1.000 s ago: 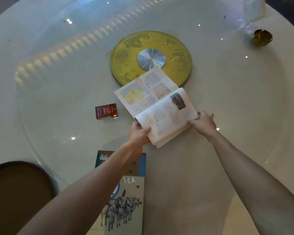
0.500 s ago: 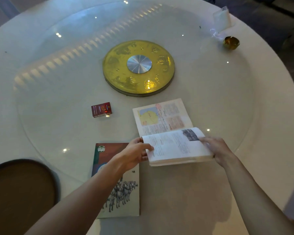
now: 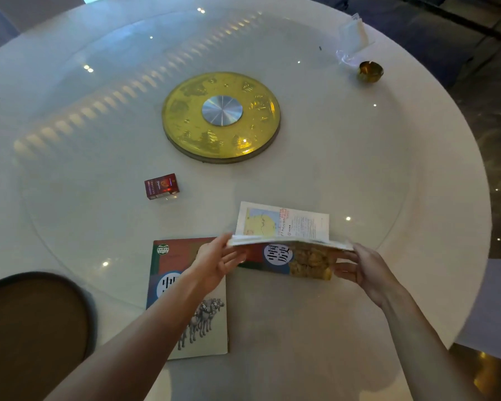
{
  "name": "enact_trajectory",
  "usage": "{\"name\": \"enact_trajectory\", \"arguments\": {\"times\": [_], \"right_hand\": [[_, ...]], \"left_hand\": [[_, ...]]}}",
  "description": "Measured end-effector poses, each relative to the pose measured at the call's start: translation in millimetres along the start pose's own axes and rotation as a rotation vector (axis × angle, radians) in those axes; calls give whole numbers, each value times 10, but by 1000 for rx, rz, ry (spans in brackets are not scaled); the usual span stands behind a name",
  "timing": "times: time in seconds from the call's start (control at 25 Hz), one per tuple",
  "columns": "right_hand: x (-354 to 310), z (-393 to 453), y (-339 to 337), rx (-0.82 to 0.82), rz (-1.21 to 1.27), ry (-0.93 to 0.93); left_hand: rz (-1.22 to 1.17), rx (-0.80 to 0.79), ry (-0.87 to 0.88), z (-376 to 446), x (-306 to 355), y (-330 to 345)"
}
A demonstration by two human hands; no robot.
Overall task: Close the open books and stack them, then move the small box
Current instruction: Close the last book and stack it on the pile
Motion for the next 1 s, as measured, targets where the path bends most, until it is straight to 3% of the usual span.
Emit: {"name": "enact_trajectory", "arguments": {"times": [0.12, 0.24, 0.32, 0.44, 0.52, 0.6, 0.76, 1.0], "right_hand": [[-19, 264, 80, 4, 26, 31], [-79, 514, 165, 14, -140, 40], [-215, 651, 204, 124, -435, -22], [-592, 822, 395, 347, -1081, -309], [-648, 998, 639, 258, -1310, -435], [-581, 1158, 726, 203, -1453, -426], [-439, 1091, 454, 306, -1479, -418], [288, 523, 125, 224, -1189, -290]], "left_hand": [[-36, 5, -4, 127, -28, 127], [135, 74, -35, 220, -253, 183], [249, 111, -98, 211, -507, 190], [338, 122, -210, 150, -914, 254], [319, 140, -226, 149, -1081, 319], [290, 161, -165, 185, -1117, 377], [361, 241, 12, 273, -944, 413], [608, 282, 136, 435, -641, 430]]}}
Point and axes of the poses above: each hand's wrist, its own z-axis towards the middle knuckle, its own y-axis out of the palm, x = y × z, the point moved 7 cm from there along z, towards the middle knuckle, and after that the axes turned 6 degrees about y, right-handed, at the moved point
